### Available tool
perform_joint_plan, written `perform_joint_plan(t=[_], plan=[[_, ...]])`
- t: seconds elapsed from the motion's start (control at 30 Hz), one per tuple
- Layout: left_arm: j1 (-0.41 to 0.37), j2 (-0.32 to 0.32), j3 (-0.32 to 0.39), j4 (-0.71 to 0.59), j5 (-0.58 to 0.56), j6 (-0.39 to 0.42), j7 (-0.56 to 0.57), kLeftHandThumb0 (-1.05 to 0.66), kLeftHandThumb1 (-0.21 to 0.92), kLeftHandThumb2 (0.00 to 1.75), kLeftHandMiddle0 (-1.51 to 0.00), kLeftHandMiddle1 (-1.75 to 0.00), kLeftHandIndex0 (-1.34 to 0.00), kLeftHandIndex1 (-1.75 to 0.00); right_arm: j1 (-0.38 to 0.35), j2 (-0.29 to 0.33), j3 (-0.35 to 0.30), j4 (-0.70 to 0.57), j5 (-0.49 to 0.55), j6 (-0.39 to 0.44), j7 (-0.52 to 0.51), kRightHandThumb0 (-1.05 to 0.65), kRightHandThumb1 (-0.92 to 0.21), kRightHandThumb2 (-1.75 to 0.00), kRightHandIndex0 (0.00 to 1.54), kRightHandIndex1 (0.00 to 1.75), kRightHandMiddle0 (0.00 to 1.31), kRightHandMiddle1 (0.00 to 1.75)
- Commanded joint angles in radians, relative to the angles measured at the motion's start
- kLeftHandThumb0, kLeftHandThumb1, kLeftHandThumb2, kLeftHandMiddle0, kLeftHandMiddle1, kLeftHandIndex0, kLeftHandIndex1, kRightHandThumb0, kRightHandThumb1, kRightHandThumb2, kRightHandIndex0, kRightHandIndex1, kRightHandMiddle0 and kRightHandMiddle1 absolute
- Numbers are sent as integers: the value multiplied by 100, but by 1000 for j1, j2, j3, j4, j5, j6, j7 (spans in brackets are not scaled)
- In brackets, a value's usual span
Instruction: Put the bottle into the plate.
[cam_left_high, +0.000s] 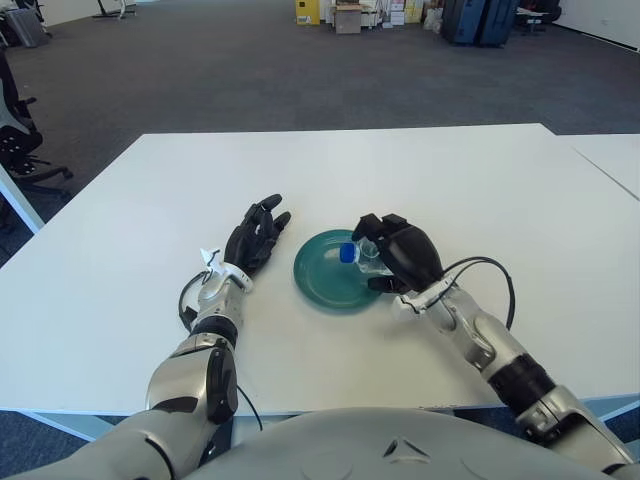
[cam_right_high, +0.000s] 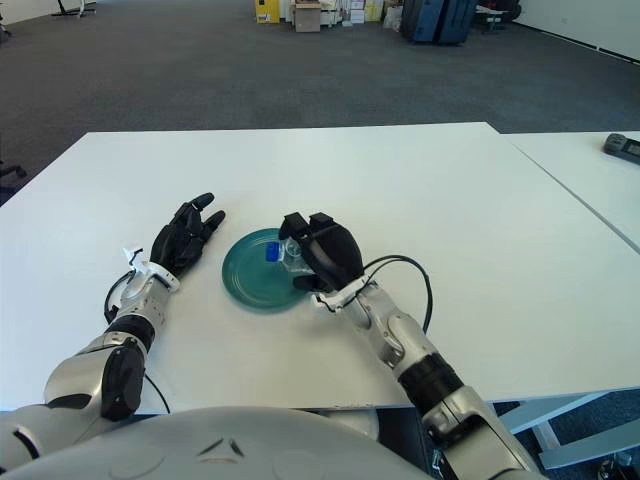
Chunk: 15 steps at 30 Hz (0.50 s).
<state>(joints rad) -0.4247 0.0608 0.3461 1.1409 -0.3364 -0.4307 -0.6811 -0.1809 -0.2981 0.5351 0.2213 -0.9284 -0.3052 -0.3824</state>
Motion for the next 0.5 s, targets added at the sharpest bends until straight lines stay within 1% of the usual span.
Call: perform_joint_plan(t=[0.0,0.27,0.47], plan=[[15,-11,-7,18,11,35,27,-64,92,66,-48,-54,-9,-93,-87,29,14,57,-22,-4,-13,0,-13,-155,76,175,52,175],[17,-15,-5,12,7,41,32,-66,92,65,-46,-51,-8,-93,-151,45,55,146,-69,-6,-59,0,-11,-156,77,175,53,175],[20,-18,-6,3,6,42,28,-66,92,65,-45,-49,-8,-93,-185,52,73,162,-98,3,-68,0,-10,-158,78,175,54,175]])
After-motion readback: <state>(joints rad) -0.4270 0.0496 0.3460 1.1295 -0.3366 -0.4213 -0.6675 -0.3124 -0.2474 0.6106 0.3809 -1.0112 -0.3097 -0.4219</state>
